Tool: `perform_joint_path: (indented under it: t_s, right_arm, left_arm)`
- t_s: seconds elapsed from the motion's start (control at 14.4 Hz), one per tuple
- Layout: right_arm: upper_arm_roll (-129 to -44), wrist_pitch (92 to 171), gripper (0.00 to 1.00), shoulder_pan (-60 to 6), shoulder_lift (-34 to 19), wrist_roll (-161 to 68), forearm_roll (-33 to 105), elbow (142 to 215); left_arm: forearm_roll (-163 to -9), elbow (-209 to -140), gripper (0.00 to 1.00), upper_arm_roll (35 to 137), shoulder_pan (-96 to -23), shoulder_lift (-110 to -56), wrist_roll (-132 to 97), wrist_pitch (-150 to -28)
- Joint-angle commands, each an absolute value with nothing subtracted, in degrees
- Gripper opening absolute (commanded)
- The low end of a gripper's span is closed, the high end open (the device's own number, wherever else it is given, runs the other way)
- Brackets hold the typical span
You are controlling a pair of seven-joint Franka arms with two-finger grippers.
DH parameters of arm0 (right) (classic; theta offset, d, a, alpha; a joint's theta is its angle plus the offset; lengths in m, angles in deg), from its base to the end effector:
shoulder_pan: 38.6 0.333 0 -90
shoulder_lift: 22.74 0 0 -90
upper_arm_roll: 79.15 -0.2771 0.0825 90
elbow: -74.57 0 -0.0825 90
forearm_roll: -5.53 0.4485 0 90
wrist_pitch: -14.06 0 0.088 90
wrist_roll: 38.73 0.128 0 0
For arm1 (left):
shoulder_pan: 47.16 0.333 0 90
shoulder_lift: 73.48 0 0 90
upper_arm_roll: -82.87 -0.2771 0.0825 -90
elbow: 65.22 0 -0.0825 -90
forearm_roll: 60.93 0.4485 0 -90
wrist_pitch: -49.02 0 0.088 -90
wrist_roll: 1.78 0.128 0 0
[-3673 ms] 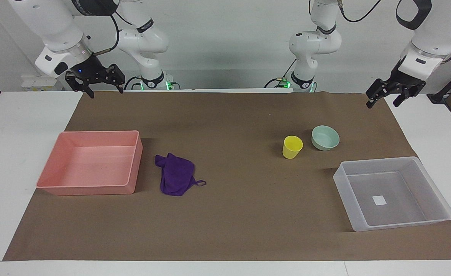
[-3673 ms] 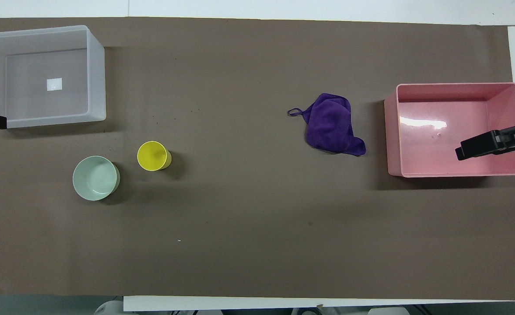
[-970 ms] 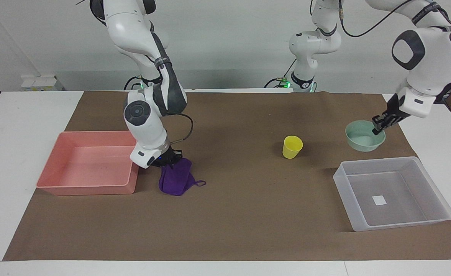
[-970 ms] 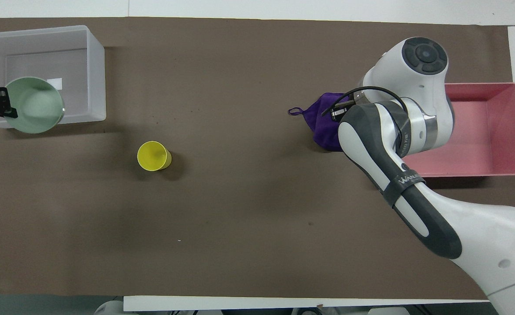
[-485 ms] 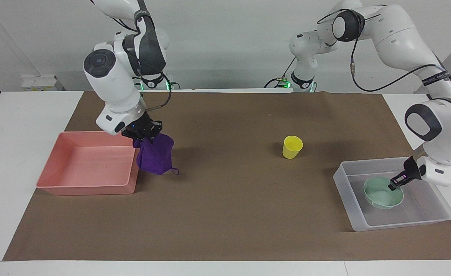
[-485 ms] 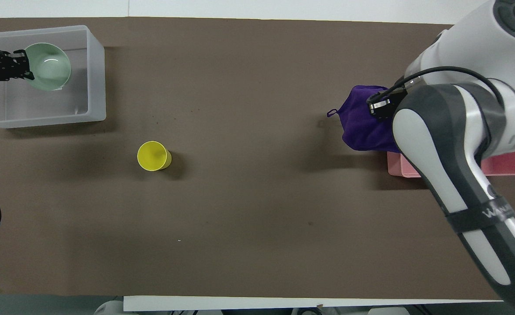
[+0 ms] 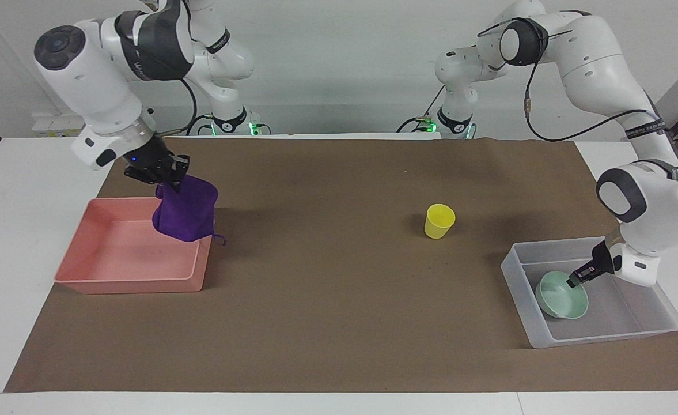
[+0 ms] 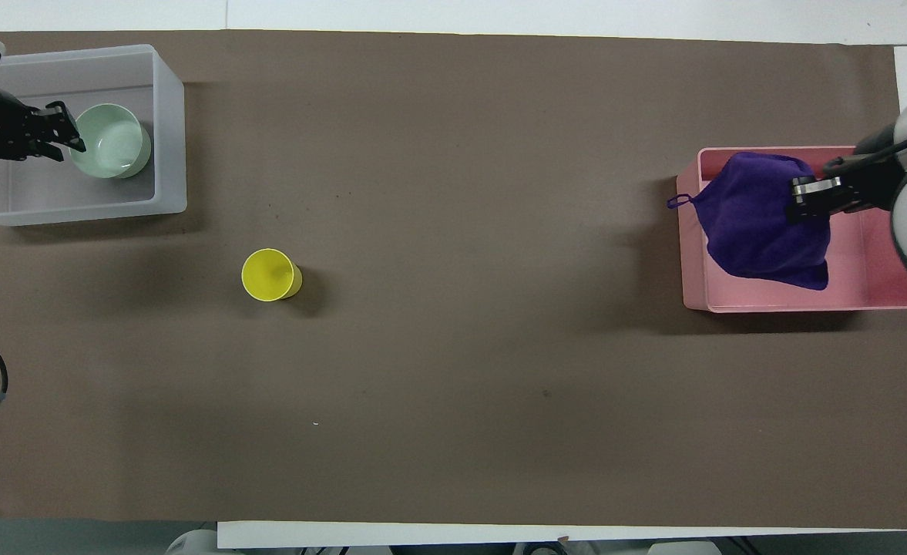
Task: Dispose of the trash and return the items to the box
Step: 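Grasp the yellow cup with the left gripper while the right gripper releases the cloth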
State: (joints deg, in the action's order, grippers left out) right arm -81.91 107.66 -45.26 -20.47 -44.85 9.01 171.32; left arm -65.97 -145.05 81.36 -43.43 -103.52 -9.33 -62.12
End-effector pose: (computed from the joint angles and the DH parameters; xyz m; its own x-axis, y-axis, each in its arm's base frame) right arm 0.6239 -0.0354 0.4823 0.9956 0.0351 -0.0874 0.0289 -0.9970 -0.0716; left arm 0.7487 0.0583 0.3310 0.9686 0.2482 0.0121 0.2467 -0.9664 0.0717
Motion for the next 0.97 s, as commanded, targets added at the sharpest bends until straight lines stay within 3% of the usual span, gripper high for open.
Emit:
perform_joint_path:
  t_s: [0.0,0.14,0.28,0.55,0.76,0.9]
  right_arm:
    - [-82.4,108.54,0.0,-49.75,-21.5,-48.56,8.79,174.14]
    - [-82.4,112.03,0.0,-52.73,-21.42,-50.84,8.35,177.99]
    - [-82.4,118.1,0.0,-53.63,-21.33,-52.35,8.26,183.0]
    - [-82.4,123.73,0.06,-54.25,-18.08,-52.44,8.35,186.44]
    - [-82.4,128.65,0.13,-53.98,-17.21,-52.53,8.35,189.34]
    - [-82.4,128.67,0.31,-53.81,-16.94,-53.23,8.35,189.36]
  left_arm:
    - [-64.9,-145.63,1.0,80.85,-48.29,-93.9,-11.87,-55.59]
    - [-64.02,-152.37,1.0,80.85,-54.42,-87.05,-16.96,-49.1]
    - [-63.48,-165.53,1.0,80.94,-61.01,-79.49,-21.7,-50.37]
    - [-63.48,-193.23,1.0,81.38,-69.66,-67.53,-31.39,-71.78]
    - [-63.48,-195.82,0.99,81.47,-69.66,-67.41,-31.66,-74.29]
    - [-63.48,-198.1,0.98,81.47,-69.75,-67.94,-31.84,-76.04]
